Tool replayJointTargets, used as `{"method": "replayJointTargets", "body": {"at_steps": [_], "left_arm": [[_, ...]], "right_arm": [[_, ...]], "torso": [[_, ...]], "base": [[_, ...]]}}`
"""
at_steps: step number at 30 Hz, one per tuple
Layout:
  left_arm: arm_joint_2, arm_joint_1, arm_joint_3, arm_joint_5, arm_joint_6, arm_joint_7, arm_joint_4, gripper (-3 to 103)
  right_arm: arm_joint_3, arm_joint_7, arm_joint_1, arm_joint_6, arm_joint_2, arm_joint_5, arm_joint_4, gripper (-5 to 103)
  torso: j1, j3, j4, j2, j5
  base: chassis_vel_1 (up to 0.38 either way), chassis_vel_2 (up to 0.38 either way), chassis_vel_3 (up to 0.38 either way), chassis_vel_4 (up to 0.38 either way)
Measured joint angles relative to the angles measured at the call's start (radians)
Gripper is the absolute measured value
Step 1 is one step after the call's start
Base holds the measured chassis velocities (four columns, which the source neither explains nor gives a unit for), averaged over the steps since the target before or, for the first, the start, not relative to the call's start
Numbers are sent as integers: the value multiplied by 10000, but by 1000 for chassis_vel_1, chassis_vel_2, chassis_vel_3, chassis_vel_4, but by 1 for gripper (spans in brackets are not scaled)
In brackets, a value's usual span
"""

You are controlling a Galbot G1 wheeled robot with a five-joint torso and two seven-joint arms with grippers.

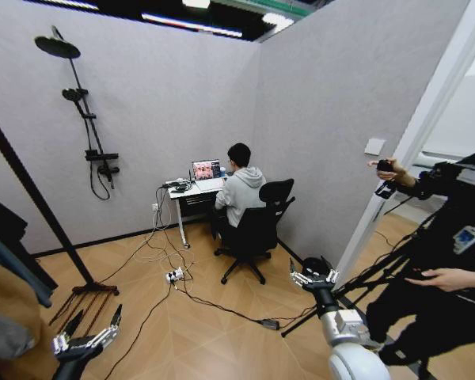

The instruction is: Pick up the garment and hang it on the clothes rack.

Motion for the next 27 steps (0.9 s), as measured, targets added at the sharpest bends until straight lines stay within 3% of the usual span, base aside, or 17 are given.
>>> {"method": "replayJointTargets", "body": {"at_steps": [27], "left_arm": [[0,1,-1,0,0,-3,0,100]], "right_arm": [[-192,5,230,-189,43,-67,-41,100]], "torso": [[0,-1,4,0,-4]], "base": [[257,-71,-59,259]]}}
